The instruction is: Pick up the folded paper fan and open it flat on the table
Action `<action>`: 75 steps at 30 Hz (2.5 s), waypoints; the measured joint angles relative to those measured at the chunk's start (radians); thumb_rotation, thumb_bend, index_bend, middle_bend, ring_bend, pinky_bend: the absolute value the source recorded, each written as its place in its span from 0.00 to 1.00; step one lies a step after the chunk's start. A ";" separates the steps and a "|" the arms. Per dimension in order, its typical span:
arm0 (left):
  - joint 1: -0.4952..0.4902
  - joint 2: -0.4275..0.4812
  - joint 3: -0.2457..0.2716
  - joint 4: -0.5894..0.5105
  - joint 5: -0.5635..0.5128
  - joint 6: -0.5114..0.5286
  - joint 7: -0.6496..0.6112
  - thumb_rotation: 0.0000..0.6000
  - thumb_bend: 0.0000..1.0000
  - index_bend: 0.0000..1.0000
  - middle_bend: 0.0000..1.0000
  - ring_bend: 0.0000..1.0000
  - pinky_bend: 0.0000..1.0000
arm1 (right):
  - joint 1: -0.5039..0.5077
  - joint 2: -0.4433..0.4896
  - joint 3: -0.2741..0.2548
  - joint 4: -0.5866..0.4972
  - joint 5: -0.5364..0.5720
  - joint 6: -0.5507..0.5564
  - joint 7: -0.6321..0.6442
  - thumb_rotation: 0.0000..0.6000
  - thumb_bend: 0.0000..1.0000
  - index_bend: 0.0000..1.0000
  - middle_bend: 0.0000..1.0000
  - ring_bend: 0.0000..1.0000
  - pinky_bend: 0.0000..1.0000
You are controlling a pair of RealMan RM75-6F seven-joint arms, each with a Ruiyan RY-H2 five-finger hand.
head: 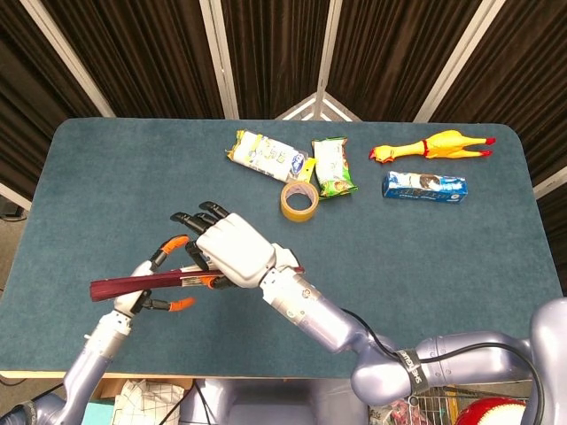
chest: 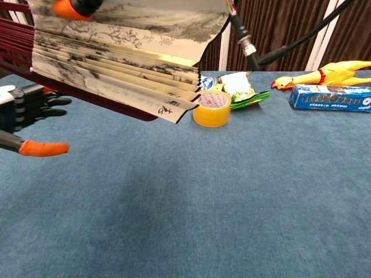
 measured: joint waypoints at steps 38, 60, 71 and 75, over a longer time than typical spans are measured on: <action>-0.083 -0.185 0.004 0.164 0.046 0.075 -0.262 1.00 0.19 0.19 0.11 0.00 0.02 | -0.015 0.065 -0.067 -0.051 0.002 0.074 0.029 1.00 0.42 0.72 0.18 0.26 0.15; -0.156 -0.270 -0.059 0.221 -0.019 0.042 -0.201 1.00 0.30 0.31 0.20 0.00 0.07 | -0.043 0.105 -0.087 -0.052 -0.024 0.085 0.079 1.00 0.42 0.72 0.18 0.26 0.16; -0.193 -0.307 -0.071 0.253 -0.040 0.004 -0.199 1.00 0.24 0.27 0.21 0.00 0.07 | -0.061 0.133 -0.092 -0.066 -0.038 0.089 0.095 1.00 0.42 0.73 0.18 0.26 0.16; -0.205 -0.319 -0.079 0.261 -0.044 -0.002 -0.192 1.00 0.24 0.26 0.21 0.00 0.07 | -0.069 0.145 -0.097 -0.069 -0.042 0.089 0.100 1.00 0.42 0.73 0.18 0.26 0.16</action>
